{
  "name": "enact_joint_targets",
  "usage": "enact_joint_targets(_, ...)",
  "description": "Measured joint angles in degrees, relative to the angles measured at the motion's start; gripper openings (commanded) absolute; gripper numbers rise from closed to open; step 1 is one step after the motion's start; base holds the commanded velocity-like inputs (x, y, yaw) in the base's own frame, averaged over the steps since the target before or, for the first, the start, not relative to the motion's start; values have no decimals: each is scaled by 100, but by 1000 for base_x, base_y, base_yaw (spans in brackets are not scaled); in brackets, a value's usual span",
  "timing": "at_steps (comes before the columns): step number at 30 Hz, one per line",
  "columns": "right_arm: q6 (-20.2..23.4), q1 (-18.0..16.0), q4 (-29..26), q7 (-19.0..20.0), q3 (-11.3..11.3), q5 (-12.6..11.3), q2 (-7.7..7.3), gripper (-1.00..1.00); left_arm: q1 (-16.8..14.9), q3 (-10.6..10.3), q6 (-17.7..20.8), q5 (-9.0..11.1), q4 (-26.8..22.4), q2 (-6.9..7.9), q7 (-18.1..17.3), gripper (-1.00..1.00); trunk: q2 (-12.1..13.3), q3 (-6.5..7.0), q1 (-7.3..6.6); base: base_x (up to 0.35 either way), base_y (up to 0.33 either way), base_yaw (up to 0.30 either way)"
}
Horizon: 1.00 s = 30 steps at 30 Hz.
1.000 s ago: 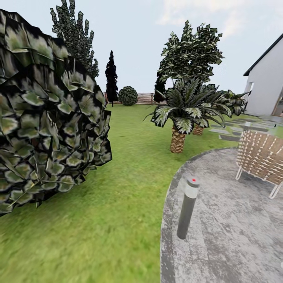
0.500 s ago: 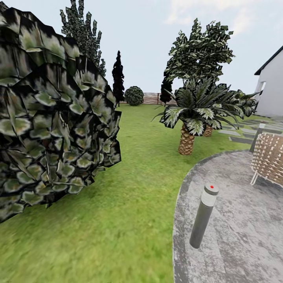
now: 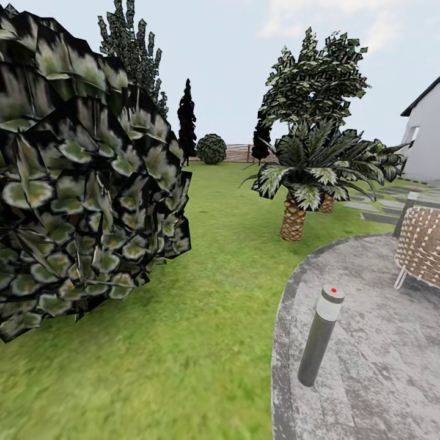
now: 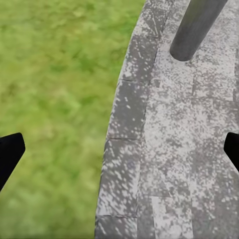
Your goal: In the garden, pick up the pesticide atomizer on the floor and spray pesticide onto both trees until each tree trunk is fully covered.
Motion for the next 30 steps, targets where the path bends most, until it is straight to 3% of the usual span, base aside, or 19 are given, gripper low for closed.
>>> enact_joint_targets(17,0,0,0,0,0,0,0,100,0,-2,-7,0,-3,9,0,100,-120,-54,66,0,0,0)
enact_joint_targets(30,3,0,0,1,0,0,0,100,0,2,-4,8,0,9,0,100,-640,-287,351,0,0,0)
